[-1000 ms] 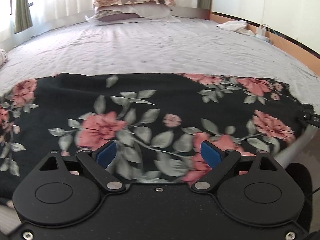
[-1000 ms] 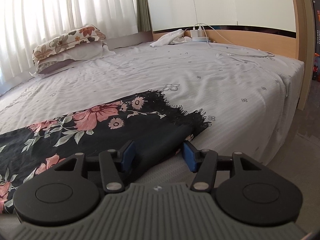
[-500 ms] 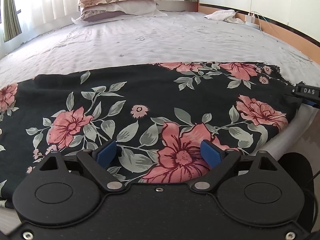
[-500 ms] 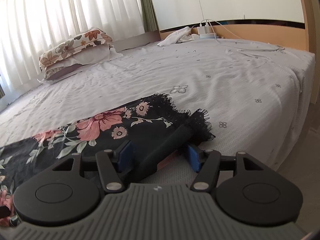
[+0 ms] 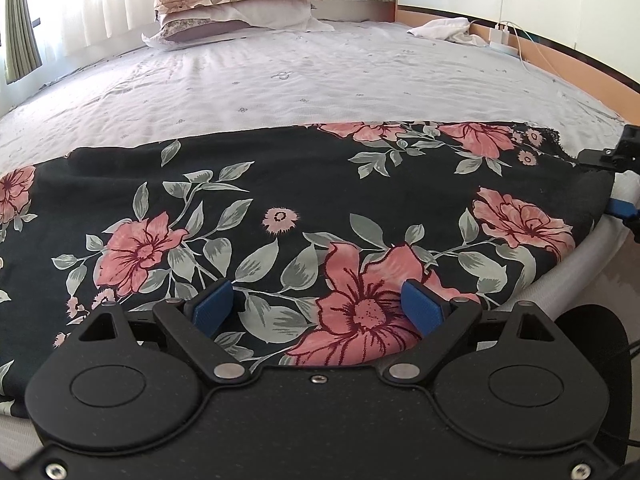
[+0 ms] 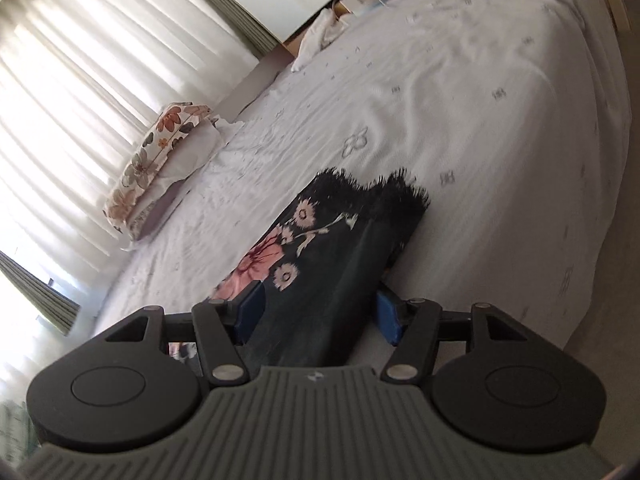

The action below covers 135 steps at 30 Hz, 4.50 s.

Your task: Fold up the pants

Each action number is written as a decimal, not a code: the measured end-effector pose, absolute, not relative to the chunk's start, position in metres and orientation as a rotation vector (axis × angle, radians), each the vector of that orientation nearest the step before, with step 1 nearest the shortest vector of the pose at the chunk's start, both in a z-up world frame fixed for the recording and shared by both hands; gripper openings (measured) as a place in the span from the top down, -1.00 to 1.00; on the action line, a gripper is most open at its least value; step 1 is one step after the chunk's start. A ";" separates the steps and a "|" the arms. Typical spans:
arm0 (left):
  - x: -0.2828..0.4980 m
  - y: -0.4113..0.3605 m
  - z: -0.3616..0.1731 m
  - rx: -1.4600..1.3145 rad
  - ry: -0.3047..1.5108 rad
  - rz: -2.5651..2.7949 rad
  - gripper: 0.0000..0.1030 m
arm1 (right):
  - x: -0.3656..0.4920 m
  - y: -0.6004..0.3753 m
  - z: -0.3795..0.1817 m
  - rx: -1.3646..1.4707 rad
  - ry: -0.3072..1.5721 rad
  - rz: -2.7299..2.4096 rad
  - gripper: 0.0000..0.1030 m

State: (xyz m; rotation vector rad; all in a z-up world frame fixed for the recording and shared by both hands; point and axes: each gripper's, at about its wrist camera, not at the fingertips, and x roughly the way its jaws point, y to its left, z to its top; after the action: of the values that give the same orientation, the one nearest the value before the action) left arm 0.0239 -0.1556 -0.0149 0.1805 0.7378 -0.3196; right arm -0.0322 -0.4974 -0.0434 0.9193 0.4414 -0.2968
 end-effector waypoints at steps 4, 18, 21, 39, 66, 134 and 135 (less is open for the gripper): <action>0.024 -0.156 -0.015 0.183 0.735 -0.319 -0.78 | -0.021 -0.501 -0.050 0.927 0.428 -0.339 -0.28; 0.021 -0.147 -0.008 0.156 0.733 -0.296 -0.68 | 0.007 -0.529 -0.063 0.957 0.394 -0.450 0.87; 0.021 -0.132 0.002 0.134 0.699 -0.227 -0.67 | 0.004 -0.526 -0.057 1.001 0.388 -0.412 0.89; 0.004 0.089 0.042 -0.134 0.536 0.175 -0.81 | 0.149 -0.189 -0.007 0.568 0.790 0.435 0.88; 0.019 0.042 0.041 -0.036 0.567 -0.006 -0.82 | 0.031 -0.191 0.008 0.242 0.709 0.508 -0.71; 0.155 0.035 0.022 0.018 0.705 0.233 -0.73 | 0.011 -0.244 -0.014 0.108 0.632 0.128 -0.70; 0.149 0.034 0.022 0.019 0.707 0.218 -0.73 | 0.011 -0.243 -0.014 0.111 0.631 0.128 -0.70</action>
State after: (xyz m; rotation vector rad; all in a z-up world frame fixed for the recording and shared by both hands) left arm 0.1492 0.0341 0.0219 0.0193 0.7070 0.2178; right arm 0.0109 -0.2434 -0.0136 0.1108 0.6313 0.1282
